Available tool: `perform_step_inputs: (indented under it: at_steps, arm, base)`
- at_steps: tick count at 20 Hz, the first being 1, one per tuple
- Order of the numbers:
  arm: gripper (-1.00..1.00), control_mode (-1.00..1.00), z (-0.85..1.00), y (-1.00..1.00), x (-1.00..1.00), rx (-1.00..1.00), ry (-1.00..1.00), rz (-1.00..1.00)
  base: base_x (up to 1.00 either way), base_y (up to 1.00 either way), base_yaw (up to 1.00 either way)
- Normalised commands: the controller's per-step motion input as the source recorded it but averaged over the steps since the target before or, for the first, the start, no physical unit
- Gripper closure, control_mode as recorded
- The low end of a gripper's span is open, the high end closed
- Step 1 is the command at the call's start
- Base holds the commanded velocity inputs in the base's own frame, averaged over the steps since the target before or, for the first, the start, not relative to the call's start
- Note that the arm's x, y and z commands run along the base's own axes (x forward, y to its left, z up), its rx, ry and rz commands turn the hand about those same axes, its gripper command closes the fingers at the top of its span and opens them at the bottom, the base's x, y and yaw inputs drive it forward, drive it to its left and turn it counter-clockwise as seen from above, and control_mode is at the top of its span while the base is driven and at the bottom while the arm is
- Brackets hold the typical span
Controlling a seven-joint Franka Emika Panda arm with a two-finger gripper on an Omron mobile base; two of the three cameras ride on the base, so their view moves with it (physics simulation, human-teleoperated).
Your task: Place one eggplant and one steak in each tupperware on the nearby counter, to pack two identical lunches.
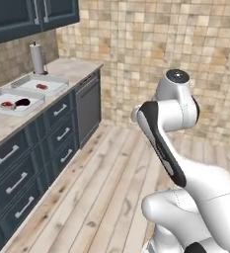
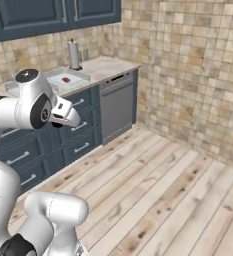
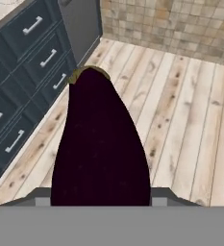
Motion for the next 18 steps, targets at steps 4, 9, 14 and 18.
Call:
perform_step_inputs:
  at_steps: [4,9,14,18]
  arm:
    - [1.00,1.00,0.00,0.00,0.00,0.00,0.00,0.00]
    - [1.00,1.00,0.00,0.00,0.00,0.00,0.00,0.00]
    - [1.00,1.00,0.00,0.00,0.00,0.00,0.00,0.00]
    - [1.00,1.00,0.00,0.00,0.00,0.00,0.00,0.00]
  base:
    - [1.00,-0.02,0.39]
    - [1.00,-0.12,0.28]
    - [1.00,-0.40,0.10]
    - [1.00,-0.08,0.16]
